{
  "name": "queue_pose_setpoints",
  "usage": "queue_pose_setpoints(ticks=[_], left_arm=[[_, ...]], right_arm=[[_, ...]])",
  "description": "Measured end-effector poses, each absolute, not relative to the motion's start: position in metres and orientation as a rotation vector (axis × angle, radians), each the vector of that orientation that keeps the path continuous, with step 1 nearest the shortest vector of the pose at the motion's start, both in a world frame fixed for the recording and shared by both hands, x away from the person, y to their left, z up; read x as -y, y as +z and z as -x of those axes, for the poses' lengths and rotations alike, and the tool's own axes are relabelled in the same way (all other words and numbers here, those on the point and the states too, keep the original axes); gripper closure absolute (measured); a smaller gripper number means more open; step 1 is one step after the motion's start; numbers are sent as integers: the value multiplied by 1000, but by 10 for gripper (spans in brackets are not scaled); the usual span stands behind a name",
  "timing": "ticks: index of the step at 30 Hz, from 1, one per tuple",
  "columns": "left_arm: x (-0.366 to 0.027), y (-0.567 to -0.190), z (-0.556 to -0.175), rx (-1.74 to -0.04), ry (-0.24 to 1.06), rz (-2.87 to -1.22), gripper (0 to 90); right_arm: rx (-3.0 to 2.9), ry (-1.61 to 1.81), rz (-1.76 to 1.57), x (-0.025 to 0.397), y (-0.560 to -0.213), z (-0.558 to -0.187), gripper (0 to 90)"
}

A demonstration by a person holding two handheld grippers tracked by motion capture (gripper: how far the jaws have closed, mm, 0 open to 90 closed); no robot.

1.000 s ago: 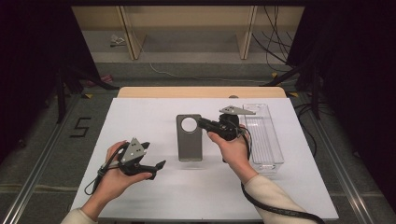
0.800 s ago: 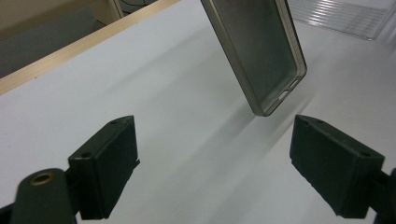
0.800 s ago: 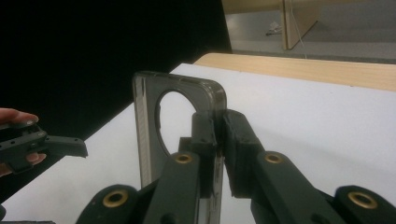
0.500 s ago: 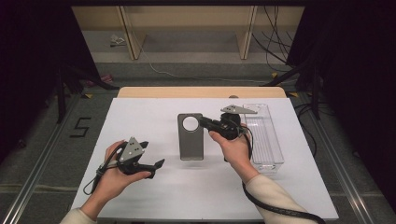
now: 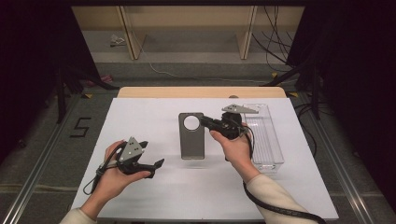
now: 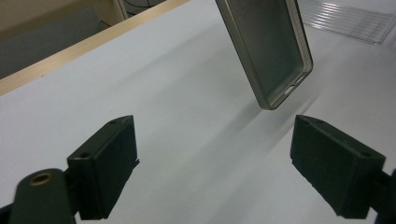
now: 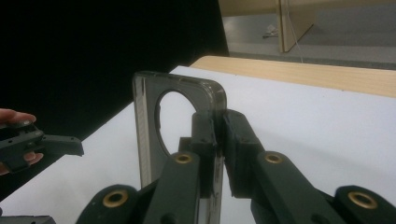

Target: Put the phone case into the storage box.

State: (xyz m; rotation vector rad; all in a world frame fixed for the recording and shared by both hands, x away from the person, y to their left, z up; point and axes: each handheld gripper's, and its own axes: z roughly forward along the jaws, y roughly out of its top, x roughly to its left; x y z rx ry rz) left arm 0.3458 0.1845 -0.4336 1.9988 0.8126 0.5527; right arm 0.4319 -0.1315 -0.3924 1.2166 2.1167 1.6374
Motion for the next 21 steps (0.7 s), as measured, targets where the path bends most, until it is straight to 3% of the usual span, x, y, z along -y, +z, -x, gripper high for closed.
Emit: queue_pose_setpoints(ticks=[21], left_arm=[[-186, -433, -346, -819, 556, -1992, 145]], right_arm=[[-2095, 1629, -1212, 139, -388, -434, 835]])
